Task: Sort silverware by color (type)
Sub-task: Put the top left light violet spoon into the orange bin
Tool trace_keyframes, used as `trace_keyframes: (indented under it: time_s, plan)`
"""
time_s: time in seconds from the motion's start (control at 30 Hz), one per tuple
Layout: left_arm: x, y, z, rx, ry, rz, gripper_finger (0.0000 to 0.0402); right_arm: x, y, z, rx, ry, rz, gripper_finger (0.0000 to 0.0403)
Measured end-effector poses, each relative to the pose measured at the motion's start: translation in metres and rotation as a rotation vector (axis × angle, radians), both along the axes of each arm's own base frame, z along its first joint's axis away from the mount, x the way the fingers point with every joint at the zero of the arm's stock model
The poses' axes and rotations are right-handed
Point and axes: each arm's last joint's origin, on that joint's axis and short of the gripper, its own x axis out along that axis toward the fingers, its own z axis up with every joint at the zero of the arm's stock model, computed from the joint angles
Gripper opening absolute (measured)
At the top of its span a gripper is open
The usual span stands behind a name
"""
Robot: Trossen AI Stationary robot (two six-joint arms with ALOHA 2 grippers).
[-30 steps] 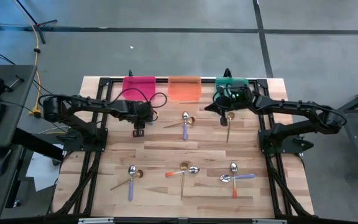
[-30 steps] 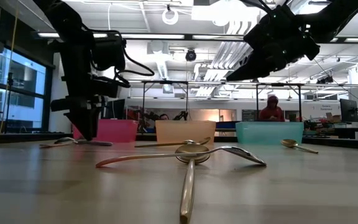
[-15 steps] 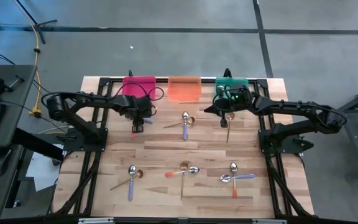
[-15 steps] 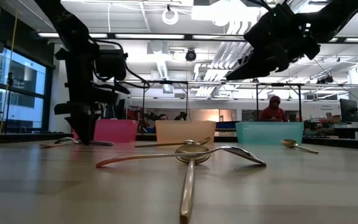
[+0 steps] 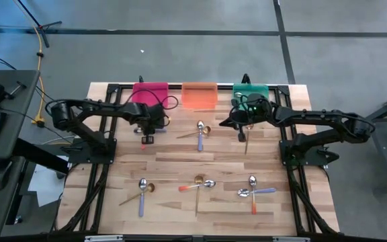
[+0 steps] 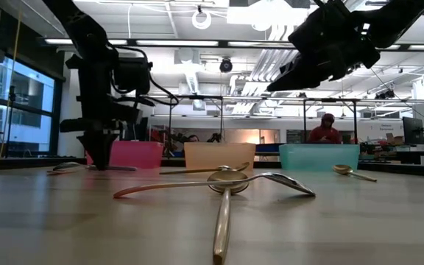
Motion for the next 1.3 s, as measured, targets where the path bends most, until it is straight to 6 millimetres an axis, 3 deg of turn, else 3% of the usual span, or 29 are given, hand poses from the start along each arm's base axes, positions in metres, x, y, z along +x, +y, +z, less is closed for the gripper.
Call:
trace_keyframes:
  time_s: [0.37, 0.63, 0.7, 0.97, 1.1, 1.3]
  plan:
    - [0.013, 0.000, 0.028, -0.077, -0.320, 0.086, 0.0033, 0.000, -0.002, 0.000, 0.012, 0.015, -0.083, 0.0000]
    - [0.020, 0.000, 0.023, -0.028, -0.728, 0.092, 0.0031, 0.000, -0.001, -0.014, 0.017, -0.031, -0.061, 0.0000]
    - [0.024, 0.006, 0.031, 0.005, -0.806, 0.090, 0.0008, 0.001, -0.002, -0.019, 0.011, -0.044, -0.060, 0.0000]
    - [0.055, 0.055, 0.087, 0.101, -0.899, 0.155, 0.0004, 0.001, -0.006, -0.018, 0.001, -0.076, -0.073, 0.0000]
    - [0.062, 0.064, 0.089, 0.089, -0.862, 0.142, 0.0003, 0.001, -0.006, -0.019, 0.065, -0.068, -0.113, 0.0000]
    - [0.057, 0.052, 0.071, 0.062, -0.917, 0.119, 0.0002, 0.008, 0.004, -0.023, 0.122, -0.036, -0.275, 0.0023]
